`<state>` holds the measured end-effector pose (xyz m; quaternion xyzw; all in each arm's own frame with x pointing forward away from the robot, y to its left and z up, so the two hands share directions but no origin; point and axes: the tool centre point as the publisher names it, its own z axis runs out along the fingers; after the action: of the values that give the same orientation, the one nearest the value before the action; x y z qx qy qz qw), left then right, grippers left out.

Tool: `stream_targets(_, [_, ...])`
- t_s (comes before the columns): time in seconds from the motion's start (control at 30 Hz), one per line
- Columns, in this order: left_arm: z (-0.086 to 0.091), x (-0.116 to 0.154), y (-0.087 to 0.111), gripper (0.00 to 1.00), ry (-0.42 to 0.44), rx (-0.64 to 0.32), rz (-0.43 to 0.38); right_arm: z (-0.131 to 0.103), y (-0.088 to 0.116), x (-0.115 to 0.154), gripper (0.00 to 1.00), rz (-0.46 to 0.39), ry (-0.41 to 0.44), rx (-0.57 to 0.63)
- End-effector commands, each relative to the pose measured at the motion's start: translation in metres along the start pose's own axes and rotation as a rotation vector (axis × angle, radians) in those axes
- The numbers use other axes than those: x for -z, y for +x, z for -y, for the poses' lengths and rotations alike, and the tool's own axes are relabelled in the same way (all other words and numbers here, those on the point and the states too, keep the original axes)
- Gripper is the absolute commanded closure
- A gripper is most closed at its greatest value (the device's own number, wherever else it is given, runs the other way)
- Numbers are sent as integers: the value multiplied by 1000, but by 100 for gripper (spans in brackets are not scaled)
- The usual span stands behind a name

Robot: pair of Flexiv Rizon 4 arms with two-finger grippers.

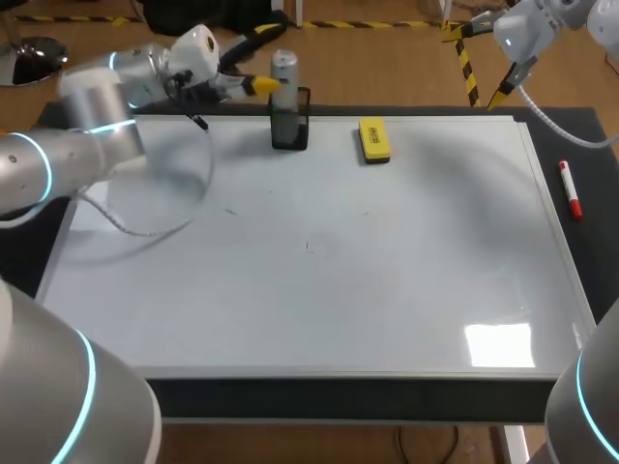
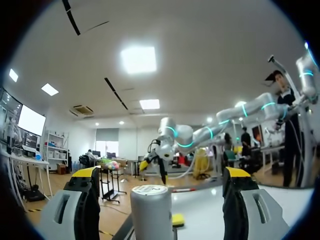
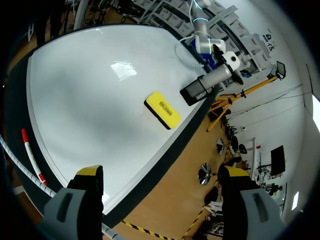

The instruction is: Pick up the inspection probe, press it on each red-marked spot on the whiteboard one by one, put down the probe, pick up the eraser, and wipe off all the red marks.

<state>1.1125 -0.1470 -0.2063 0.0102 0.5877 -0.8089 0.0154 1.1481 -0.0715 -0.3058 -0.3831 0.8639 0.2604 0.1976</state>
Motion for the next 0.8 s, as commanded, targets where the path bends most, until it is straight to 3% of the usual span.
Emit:
stream_targets(0.03, [14, 3, 14, 0, -205, 0, 96, 1, -1, 1, 0, -6, 0, 2])
stream_targets(0.3, [22, 9, 21, 0, -266, 20, 142, 1, -1, 1, 0, -6, 0, 2])
stream_targets(0.5, [26, 17, 27, 0, -361, 35, 215, 1, -1, 1, 0, -6, 0, 2])
stream_targets(0.8, [31, 27, 39, 0, -413, 52, 265, 1, -1, 1, 0, -6, 0, 2])
